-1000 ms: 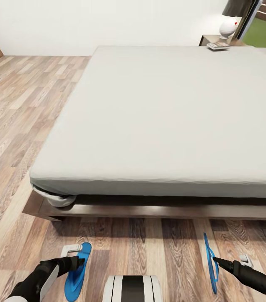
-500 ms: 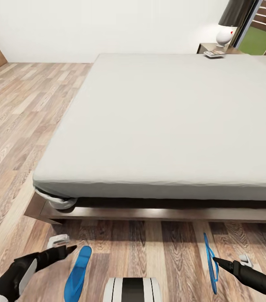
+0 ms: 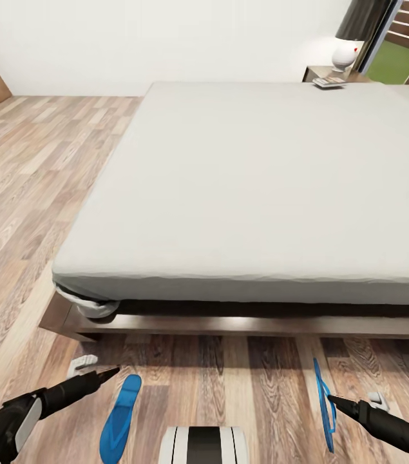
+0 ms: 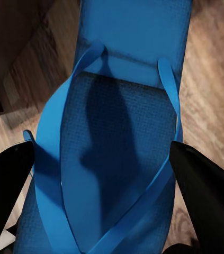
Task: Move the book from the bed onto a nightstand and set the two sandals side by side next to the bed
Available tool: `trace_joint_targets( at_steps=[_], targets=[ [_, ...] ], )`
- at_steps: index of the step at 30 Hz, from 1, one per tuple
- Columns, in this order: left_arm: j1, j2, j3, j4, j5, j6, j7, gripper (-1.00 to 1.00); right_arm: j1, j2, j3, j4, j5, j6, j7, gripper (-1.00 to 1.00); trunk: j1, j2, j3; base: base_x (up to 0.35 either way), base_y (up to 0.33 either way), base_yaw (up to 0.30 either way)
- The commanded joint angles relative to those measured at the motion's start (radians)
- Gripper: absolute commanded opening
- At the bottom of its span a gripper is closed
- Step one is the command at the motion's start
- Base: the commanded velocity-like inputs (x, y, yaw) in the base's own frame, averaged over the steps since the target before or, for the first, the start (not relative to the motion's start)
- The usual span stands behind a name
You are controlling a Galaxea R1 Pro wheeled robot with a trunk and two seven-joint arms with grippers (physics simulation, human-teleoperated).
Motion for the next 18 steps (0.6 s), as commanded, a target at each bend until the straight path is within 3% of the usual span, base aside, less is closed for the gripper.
trace_joint_targets(
  at_steps=[1, 9, 14, 18],
  targets=[
    [0.000, 0.000, 0.002, 0.000, 0.006, 0.010, -0.003, 1.00, 0.000, -0.001, 0.006, 0.000, -0.010, 0.009, 0.001, -1.00, -0.001, 0.000, -0.001, -0.278, 0.000, 0.000],
    [0.000, -0.001, 0.002, 0.000, 0.006, 0.010, -0.002, 1.00, 0.000, -0.001, 0.006, 0.000, -0.010, 0.009, 0.001, -1.00, -0.001, 0.000, -0.001, -0.310, 0.000, 0.000],
    [0.000, 0.000, 0.002, 0.000, 0.006, 0.010, -0.002, 1.00, 0.000, -0.001, 0.006, 0.000, -0.010, 0.009, 0.001, -1.00, -0.001, 0.000, -0.001, -0.072, 0.002, 0.000],
    [0.000, 0.000, 0.003, 0.000, 0.006, 0.010, -0.002, 1.00, 0.000, -0.001, 0.006, 0.000, -0.010, 0.009, 0.001, -1.00, -0.001, 0.000, -0.001, -0.006, 0.174, 0.000]
  ],
)
